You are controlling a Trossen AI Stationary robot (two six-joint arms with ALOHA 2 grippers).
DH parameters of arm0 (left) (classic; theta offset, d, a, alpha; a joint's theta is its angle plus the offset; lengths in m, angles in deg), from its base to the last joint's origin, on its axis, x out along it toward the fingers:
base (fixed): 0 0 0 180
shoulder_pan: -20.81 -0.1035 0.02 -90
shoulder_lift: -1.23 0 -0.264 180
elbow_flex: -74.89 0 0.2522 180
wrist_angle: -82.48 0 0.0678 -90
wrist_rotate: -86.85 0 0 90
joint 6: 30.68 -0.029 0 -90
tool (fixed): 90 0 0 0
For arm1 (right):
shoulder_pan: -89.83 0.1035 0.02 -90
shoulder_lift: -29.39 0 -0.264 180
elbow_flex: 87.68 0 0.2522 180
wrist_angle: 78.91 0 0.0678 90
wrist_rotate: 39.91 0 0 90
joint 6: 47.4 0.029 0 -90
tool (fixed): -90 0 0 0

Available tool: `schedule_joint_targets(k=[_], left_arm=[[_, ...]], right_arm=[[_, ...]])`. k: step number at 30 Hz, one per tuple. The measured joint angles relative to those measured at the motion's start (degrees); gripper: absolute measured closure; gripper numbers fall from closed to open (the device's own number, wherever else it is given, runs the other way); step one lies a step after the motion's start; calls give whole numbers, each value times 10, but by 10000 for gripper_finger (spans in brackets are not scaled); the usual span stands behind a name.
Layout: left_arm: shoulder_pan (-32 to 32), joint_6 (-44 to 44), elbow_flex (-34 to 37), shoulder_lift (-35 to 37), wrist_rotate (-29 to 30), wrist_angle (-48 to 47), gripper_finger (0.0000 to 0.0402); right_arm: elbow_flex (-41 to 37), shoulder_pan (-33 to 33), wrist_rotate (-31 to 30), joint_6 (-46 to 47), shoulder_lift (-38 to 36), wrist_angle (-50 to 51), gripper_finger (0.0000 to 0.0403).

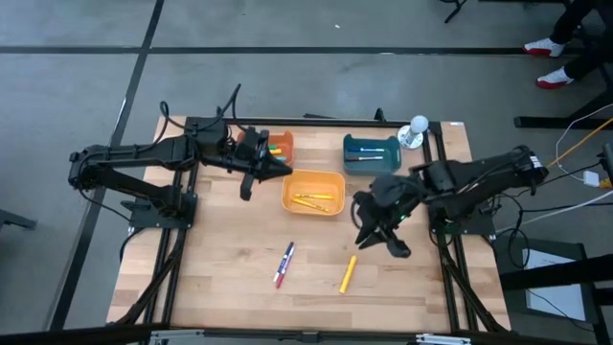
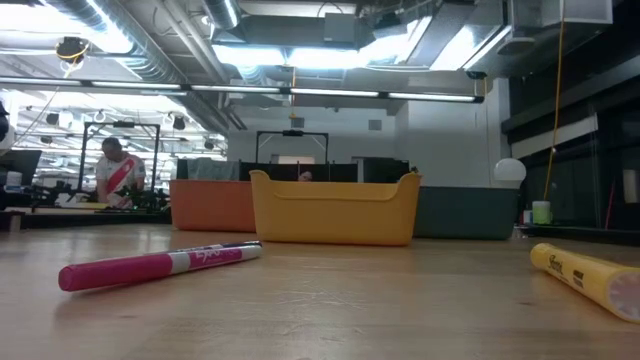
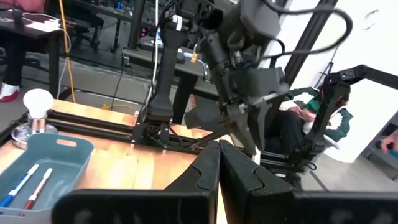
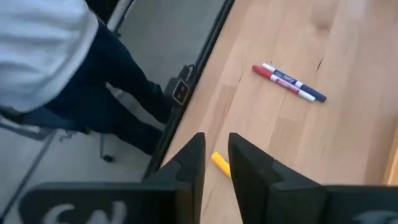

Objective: Pick & Place Markers
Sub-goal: Put the big yellow highlighter pen into the orange bin

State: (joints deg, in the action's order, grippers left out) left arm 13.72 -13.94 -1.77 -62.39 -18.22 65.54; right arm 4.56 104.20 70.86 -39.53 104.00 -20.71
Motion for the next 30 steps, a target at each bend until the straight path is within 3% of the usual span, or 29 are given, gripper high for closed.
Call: schedule_joint_targets(k=[15, 22, 30], left_arm=[[34, 0, 0, 0, 0, 0, 400], [47, 0, 0, 0, 0, 0, 395], [60, 7, 0, 0, 0, 0, 398]], right_arm=[[0, 84, -34, -27, 77, 2, 213], [0, 107, -50, -66, 107, 5, 203], [0, 115, -95, -190, 130, 31, 203]])
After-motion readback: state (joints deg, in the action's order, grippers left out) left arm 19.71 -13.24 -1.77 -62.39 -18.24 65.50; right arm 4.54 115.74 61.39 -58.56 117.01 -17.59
